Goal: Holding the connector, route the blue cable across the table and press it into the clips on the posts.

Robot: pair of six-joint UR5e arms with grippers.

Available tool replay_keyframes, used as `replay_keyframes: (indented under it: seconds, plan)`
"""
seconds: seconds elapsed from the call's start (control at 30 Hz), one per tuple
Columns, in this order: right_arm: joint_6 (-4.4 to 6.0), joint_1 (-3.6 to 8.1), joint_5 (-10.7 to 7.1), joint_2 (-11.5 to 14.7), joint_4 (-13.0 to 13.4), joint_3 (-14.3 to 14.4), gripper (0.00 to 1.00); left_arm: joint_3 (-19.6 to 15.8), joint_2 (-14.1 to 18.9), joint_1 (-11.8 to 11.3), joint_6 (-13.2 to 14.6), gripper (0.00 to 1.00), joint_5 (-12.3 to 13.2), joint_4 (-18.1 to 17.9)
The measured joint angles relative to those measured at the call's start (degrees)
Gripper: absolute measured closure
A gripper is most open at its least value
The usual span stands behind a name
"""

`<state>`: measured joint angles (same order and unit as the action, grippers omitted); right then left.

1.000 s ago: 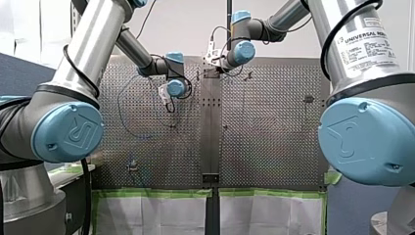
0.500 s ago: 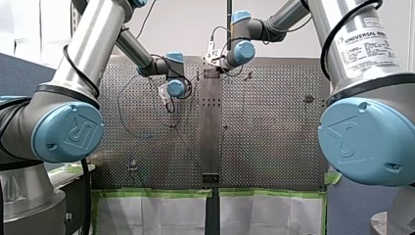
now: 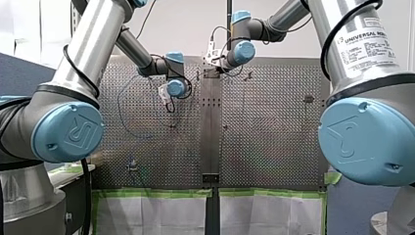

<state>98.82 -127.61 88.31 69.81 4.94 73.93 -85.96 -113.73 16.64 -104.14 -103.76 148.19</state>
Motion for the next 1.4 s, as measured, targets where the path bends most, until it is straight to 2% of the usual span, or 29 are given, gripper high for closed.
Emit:
replay_keyframes:
  seconds: [0.07, 1.4]
  plan:
    - [0.0, 0.0, 0.0, 0.0, 0.0, 0.0, 1.0, 0.0, 0.0, 0.0, 0.0, 0.9, 0.0, 0.0]
    - [-0.08, 0.0, 0.09, 0.0, 0.0, 0.0, 1.0, 0.0, 0.17, -0.44, 0.09, 0.9, 0.08, -0.09]
